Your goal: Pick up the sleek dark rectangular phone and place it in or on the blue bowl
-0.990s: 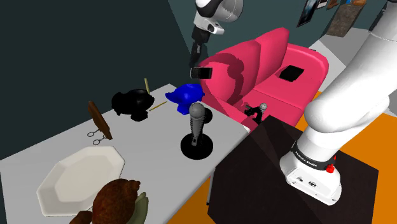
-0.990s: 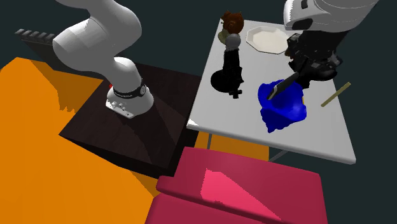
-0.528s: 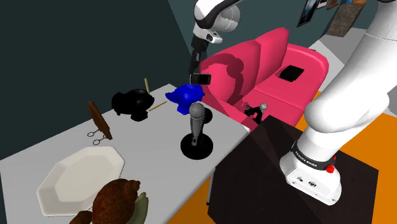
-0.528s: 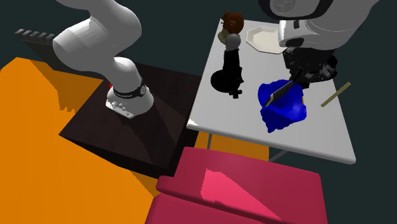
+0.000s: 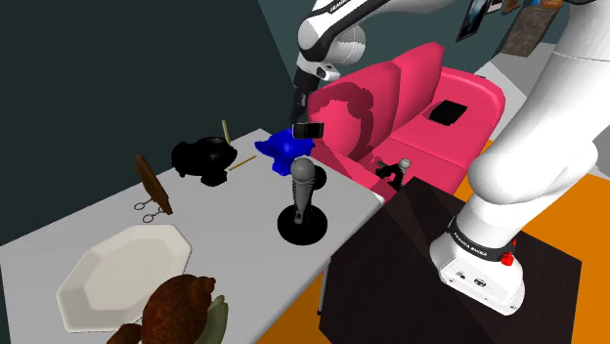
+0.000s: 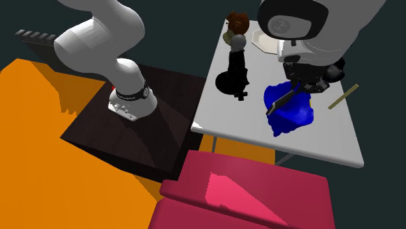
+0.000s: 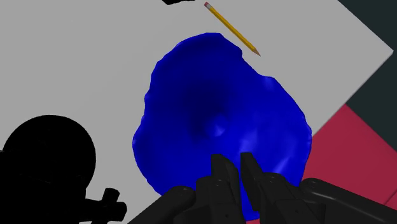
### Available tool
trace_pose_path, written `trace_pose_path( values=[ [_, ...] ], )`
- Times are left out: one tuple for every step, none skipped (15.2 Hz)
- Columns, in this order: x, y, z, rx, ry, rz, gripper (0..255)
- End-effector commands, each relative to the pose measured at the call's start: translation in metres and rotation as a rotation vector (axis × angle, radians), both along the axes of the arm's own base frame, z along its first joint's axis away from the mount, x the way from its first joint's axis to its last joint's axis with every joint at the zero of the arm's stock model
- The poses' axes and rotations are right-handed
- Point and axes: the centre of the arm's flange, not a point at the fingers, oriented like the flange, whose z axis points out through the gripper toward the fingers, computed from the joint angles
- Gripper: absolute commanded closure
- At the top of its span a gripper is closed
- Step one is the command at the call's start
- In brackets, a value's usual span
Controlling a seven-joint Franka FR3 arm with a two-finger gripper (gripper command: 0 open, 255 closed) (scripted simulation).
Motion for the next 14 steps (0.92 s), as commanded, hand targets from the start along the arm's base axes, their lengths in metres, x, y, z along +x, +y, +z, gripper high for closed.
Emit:
trace_pose_path(
  values=[
    [0.000,0.000,-0.001,0.000,0.000,0.000,255],
    [0.000,0.000,-0.001,0.000,0.000,0.000,255],
    [0.000,0.000,-0.001,0.000,0.000,0.000,255],
    [0.000,0.000,-0.001,0.000,0.000,0.000,255],
    [0.000,0.000,-0.001,0.000,0.000,0.000,255],
    [0.000,0.000,-0.001,0.000,0.000,0.000,255],
    [0.000,0.000,-0.001,0.000,0.000,0.000,0],
    [0.000,0.000,-0.001,0.000,0.000,0.000,0],
    [0.000,0.000,-0.001,0.000,0.000,0.000,0],
    [0.000,0.000,-0.001,0.000,0.000,0.000,0],
    [0.000,0.000,-0.001,0.000,0.000,0.000,0],
    [0.000,0.000,-0.001,0.000,0.000,0.000,0],
    [-0.002,-0.003,0.011,0.000,0.000,0.000,0],
    [-0.004,-0.006,0.024,0.000,0.000,0.000,0]
  ],
)
